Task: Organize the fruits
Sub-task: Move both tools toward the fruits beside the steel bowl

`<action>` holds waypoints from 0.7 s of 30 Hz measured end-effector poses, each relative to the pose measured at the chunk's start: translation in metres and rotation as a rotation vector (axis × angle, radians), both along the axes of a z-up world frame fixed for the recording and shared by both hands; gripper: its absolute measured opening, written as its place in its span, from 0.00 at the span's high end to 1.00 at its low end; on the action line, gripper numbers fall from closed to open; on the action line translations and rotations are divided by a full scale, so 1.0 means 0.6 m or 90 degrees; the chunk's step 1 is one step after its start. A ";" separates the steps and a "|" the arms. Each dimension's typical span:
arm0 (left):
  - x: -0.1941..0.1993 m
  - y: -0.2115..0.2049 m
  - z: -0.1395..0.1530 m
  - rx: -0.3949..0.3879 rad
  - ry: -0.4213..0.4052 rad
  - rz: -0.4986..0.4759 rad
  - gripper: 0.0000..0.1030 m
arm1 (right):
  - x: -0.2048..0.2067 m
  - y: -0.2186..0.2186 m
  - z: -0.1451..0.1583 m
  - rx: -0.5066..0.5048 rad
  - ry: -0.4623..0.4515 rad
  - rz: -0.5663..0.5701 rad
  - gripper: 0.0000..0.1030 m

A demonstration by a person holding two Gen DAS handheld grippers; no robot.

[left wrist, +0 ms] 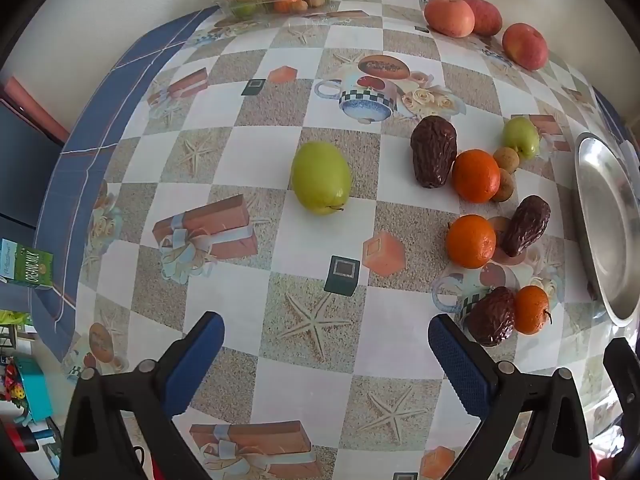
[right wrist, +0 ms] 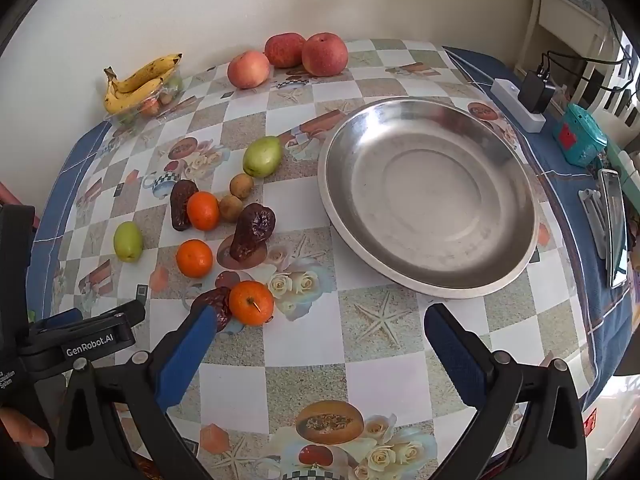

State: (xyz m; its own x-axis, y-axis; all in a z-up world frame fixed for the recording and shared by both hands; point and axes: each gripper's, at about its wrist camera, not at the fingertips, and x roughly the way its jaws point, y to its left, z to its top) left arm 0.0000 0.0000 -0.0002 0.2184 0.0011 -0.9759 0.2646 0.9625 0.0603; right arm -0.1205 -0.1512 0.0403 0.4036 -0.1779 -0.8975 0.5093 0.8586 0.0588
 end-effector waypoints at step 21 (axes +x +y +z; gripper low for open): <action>0.005 0.006 -0.008 0.002 0.000 0.000 0.00 | 0.005 0.007 -0.006 0.003 0.017 0.018 0.00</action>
State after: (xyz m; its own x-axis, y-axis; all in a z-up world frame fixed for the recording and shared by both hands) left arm 0.0029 0.0038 -0.0049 0.2188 0.0042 -0.9758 0.2643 0.9624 0.0634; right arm -0.1172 -0.1469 0.0366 0.3842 -0.1629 -0.9088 0.4858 0.8727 0.0489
